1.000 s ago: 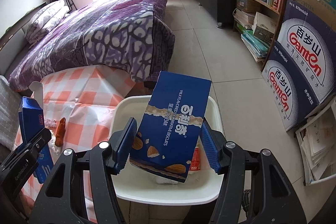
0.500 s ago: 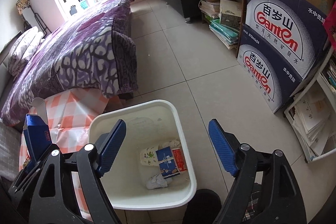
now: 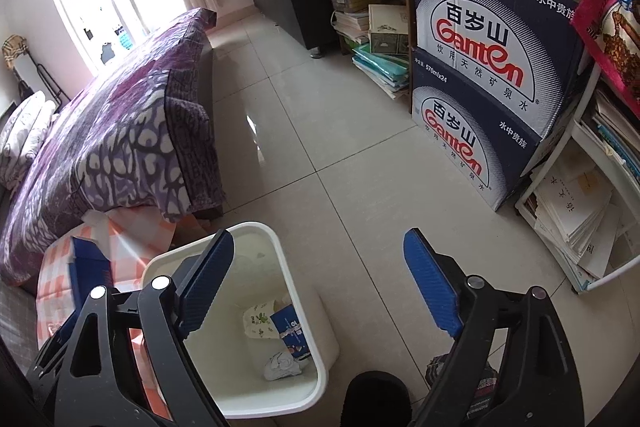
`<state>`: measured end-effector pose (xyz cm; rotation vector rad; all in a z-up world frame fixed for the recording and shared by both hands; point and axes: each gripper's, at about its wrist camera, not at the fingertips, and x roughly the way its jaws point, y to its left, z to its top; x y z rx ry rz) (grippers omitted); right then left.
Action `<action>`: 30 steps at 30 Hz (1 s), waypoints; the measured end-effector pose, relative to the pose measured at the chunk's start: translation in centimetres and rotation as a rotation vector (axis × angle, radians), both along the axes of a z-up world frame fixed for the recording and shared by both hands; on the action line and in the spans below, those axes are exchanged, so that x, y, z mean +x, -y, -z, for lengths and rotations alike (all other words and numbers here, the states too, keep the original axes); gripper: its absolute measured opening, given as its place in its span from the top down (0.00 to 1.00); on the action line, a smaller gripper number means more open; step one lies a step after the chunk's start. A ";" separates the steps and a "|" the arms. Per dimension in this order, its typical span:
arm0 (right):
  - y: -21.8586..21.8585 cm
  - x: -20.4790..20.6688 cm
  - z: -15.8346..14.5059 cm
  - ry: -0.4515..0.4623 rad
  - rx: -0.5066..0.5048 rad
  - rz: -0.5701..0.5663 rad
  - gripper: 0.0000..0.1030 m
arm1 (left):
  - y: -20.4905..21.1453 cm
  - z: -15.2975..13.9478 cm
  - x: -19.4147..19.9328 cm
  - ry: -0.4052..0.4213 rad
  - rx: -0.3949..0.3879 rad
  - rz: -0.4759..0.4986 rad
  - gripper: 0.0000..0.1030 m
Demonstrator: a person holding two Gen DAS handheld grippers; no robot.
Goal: Collect trash
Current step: 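Lower the blue carton into the bin and open the left tool, then grasp the white plastic bag on the table with the left tool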
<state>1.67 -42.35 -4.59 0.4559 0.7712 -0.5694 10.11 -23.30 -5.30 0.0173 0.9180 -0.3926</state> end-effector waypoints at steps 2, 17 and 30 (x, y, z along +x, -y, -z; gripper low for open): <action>0.3 -0.3 -0.1 0.009 -0.016 0.017 0.18 | 0.4 -0.2 -0.1 0.010 -0.005 0.004 0.19; 0.6 -0.5 -0.1 0.005 -0.056 0.046 0.14 | 0.2 0.1 0.4 0.007 0.028 -0.024 0.19; -2.7 1.9 0.8 -0.049 -0.064 -0.050 0.11 | -5.3 3.4 2.5 -0.069 0.135 -0.180 0.18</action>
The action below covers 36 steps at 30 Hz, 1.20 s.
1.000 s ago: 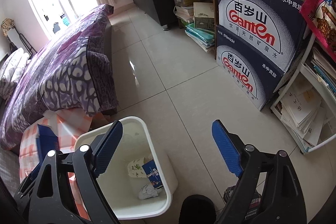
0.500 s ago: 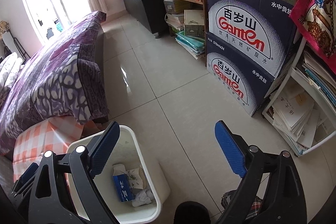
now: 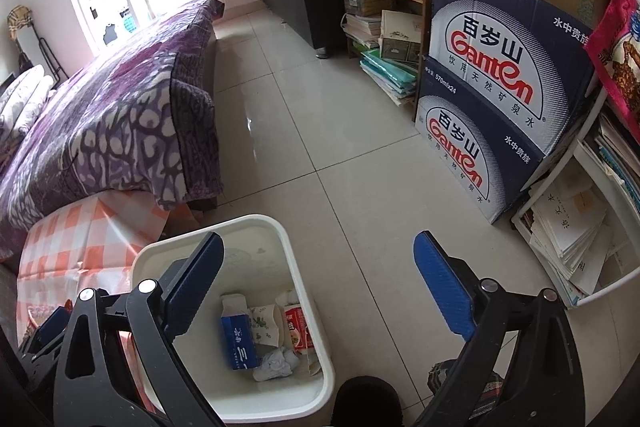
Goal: Collect trash
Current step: 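Grasp the white plastic bag on the table with the left tool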
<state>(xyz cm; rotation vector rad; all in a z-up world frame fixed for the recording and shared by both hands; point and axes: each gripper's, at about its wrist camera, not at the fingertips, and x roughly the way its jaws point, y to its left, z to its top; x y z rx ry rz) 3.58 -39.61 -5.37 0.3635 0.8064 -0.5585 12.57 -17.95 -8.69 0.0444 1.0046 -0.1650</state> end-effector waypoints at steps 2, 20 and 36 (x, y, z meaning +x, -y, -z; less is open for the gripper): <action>-0.8 0.6 0.1 -0.010 0.002 -0.022 0.11 | -1.9 0.9 0.6 -0.029 0.008 -0.055 0.18; -9.3 4.6 0.9 -0.074 -0.047 -0.210 0.09 | -20.9 5.7 2.8 -0.161 -0.083 -0.637 0.18; -14.8 7.3 2.0 -0.114 -0.053 -0.307 0.09 | -20.6 7.6 4.1 -0.210 -0.054 -0.610 0.57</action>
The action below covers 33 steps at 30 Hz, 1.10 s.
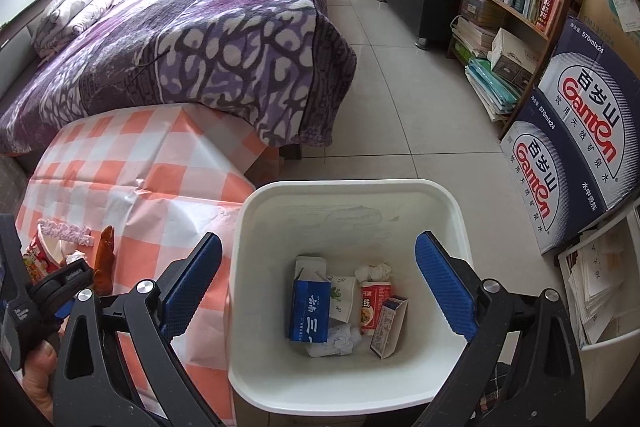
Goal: Collect trash
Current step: 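Grasp the white plastic bag on the table with the left tool, then grasp the orange peel with the right tool while the left tool holds the bag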
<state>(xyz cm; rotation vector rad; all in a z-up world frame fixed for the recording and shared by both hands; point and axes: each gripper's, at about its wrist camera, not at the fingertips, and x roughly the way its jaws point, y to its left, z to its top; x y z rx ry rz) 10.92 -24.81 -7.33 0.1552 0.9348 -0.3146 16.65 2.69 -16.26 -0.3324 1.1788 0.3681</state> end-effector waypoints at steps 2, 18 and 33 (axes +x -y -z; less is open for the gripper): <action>-0.9 0.4 0.1 -0.008 0.015 -0.015 0.09 | -0.4 -0.2 -0.2 0.018 -0.014 0.048 0.63; -13.6 4.8 3.2 -0.086 0.046 -0.206 0.09 | -7.6 -6.1 -3.8 0.111 0.023 0.176 0.63; -21.3 7.8 8.3 -0.160 -0.001 -0.255 0.21 | -13.3 -7.1 -5.3 0.159 -0.025 0.092 0.63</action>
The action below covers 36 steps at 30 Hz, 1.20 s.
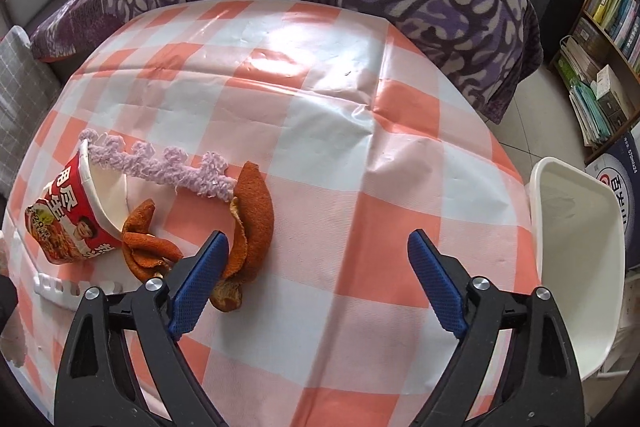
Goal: Collect trash
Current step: 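Grasp the orange peel with the right tool while the left tool holds the bag, then carry the peel and bag over the bin and open both tools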
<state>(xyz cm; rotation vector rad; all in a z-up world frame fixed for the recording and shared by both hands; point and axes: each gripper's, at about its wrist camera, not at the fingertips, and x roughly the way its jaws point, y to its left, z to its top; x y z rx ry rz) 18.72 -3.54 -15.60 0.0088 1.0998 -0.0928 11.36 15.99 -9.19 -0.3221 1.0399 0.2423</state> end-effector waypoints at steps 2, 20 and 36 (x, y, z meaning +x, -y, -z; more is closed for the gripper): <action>-0.2 0.2 0.4 -0.005 0.010 -0.008 0.26 | -0.1 0.0 -0.1 -0.001 -0.007 0.002 0.63; 3.1 0.4 -0.7 0.005 0.159 0.003 0.81 | 0.5 0.1 -0.1 0.005 -0.003 0.012 0.63; 6.8 -4.4 -7.5 0.203 0.090 -0.052 0.81 | 4.0 -2.1 -0.6 0.111 0.050 0.055 0.63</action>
